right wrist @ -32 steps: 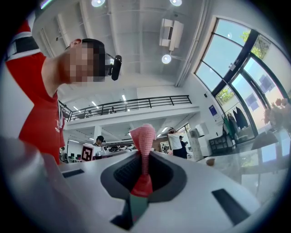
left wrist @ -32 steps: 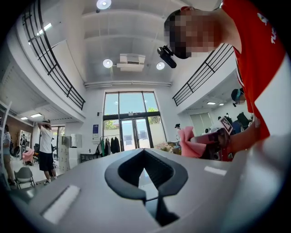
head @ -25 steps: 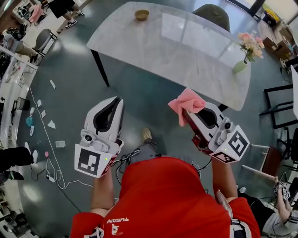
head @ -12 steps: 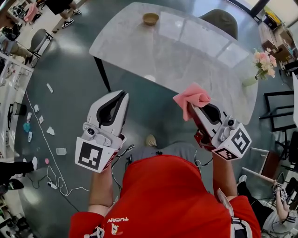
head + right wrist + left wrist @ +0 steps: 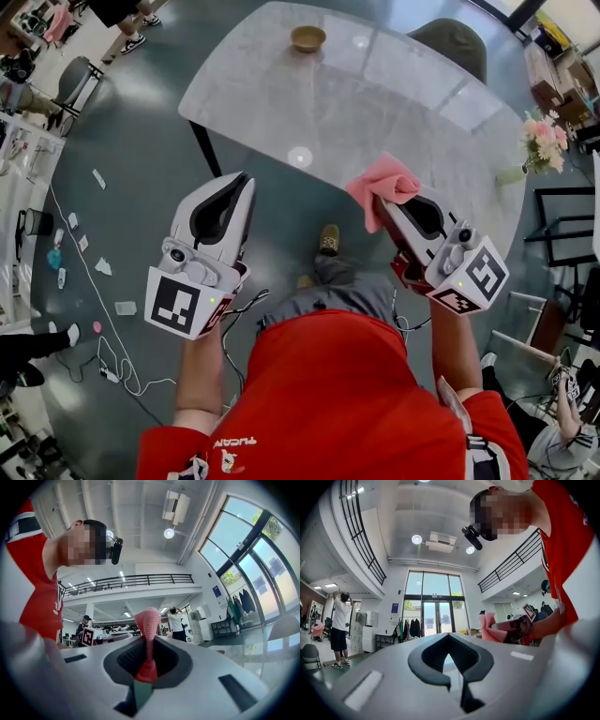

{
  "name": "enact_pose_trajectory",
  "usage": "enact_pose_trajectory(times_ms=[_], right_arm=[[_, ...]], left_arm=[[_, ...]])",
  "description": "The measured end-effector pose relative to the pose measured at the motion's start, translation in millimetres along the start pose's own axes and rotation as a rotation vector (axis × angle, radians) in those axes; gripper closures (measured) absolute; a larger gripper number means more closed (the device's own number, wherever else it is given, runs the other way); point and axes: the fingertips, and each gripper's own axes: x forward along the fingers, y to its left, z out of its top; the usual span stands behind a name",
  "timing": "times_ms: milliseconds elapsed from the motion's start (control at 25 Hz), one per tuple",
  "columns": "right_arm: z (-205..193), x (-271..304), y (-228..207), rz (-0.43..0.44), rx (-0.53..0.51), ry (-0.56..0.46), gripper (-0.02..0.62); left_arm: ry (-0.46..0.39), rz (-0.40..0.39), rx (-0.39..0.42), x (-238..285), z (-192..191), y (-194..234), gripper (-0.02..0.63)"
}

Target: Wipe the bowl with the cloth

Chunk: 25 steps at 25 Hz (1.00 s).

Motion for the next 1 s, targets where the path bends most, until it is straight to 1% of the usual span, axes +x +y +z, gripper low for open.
enact_pose_trajectory(times_ms=[240,480,680,1000], right_arm=[[-8,32,-34,0.035,0.003,0.003,0.574],[-1,66,-94,0.061,-0.003,-0.002,0.574],[-2,77,-119,0.069,-0.009,-0.006,0.574],[8,104,-184,0.086,-0.021,-0.009,0.574]], left_arm=[[0.005,0.018,0.006,22,-11,29,0.601],[0.018,0.039,0.011,71,-21,68,0.601],[0.016,0.051,0.028,89,-28,84,0.601],[0.038,0.043,0.058,145,-36,116,0.601]])
